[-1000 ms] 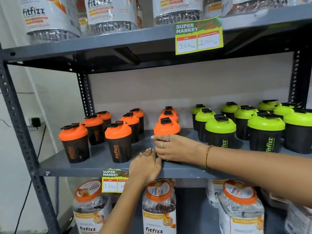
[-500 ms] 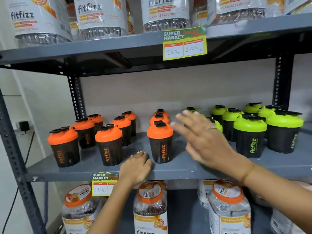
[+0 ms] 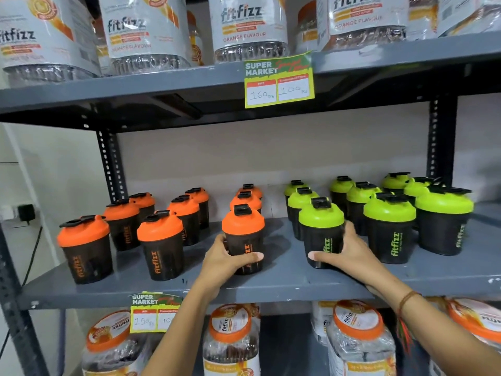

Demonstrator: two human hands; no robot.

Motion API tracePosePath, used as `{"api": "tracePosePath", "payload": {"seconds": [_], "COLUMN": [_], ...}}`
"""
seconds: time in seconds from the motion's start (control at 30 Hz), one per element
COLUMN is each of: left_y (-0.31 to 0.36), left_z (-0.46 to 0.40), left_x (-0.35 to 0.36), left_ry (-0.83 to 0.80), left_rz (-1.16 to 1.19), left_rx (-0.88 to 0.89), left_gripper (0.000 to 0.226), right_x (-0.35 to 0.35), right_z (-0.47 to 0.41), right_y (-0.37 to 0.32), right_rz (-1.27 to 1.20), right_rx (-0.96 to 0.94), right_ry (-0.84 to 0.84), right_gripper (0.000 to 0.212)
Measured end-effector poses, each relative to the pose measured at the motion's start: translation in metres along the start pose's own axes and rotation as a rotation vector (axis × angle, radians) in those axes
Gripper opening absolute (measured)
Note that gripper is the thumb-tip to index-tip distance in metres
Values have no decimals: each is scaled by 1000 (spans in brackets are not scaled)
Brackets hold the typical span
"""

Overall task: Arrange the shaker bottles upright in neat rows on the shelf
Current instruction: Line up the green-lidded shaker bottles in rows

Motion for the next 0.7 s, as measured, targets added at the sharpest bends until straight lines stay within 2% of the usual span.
{"api": "tracePosePath", "payload": {"seconds": [0.13, 0.27, 0.6, 0.7], "left_y": [-4, -7, -9, -9], "left_z": [0, -2, 2, 1], "left_x": [-1, -3, -2, -2], "left_ry": [-7, -28, 59, 52], "left_rz": [22, 18, -42, -38], "left_rx": [18, 24, 44, 38], "left_gripper": [59, 64, 52, 55], "right_x": [-4, -8, -8, -8], "right_z": [-9, -10, -4, -3], "right_y": [3, 6, 3, 2], "right_rz": [-104, -177, -125, -109], "right_rx": [25, 31, -10, -23], "right_ry": [-147, -190, -175, -167], "right_gripper": [81, 66, 87, 81]}}
Point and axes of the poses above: each hand's wrist, its own z-axis away from the middle knuckle, its own x-axis out of the palm, y = z × x, the point moved 1 cm from there along -z, towards the middle knuckle, and after that the axes turned 12 degrees about -z, right-handed, at the moved point
